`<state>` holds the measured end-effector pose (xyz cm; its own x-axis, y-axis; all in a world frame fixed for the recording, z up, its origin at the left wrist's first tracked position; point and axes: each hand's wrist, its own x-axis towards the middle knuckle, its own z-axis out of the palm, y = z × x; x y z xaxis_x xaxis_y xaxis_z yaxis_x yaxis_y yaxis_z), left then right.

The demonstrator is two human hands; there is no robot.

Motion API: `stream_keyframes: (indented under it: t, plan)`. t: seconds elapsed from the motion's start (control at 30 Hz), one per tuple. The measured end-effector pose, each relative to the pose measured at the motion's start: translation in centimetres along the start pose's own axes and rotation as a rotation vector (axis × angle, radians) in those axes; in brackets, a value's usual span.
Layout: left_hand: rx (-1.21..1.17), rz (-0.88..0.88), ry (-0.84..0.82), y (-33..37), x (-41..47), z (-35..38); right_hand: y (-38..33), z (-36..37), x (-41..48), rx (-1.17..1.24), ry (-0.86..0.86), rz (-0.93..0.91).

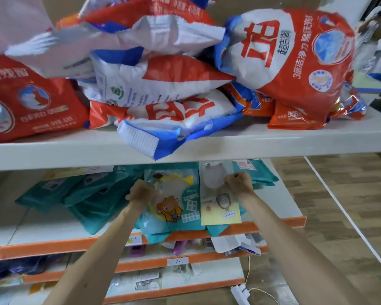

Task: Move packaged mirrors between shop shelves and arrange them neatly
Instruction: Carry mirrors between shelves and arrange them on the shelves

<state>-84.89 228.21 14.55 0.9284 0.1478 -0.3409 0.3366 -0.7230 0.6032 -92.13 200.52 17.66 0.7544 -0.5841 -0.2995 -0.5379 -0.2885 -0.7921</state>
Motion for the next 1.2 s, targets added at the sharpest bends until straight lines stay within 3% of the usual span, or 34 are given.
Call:
stream_keyframes:
  t: [0.13,0.3,0.47,0.63,0.83,1.2]
  plan:
    - [-0.046,0.015,-0.016,0.1,-0.3,-0.9,-0.2,-2.0,-1.9,-0.049,0.059,0.024]
    - [-0.306,0.122,0.013,0.6,-2.3,-3.2,0.2,-3.9,-3.7,-0.014,0.097,0.062]
    - [-0.553,0.098,0.069,-1.2,-6.6,-6.5,-0.8,-4.8,-7.3,0.019,0.069,-0.003]
    - [-0.632,0.042,0.183,-6.1,-11.0,-10.6,-1.8,-4.4,-12.0,0.173,-0.006,-0.135]
    - [-0.69,-0.074,0.339,-14.5,-19.8,-13.5,0.7,-0.8,-19.3,0.154,-0.139,-0.215]
    - [-0.848,-0.216,0.573,-31.6,-31.9,-24.7,-4.3,11.5,-33.4,0.115,-0.424,-0.359]
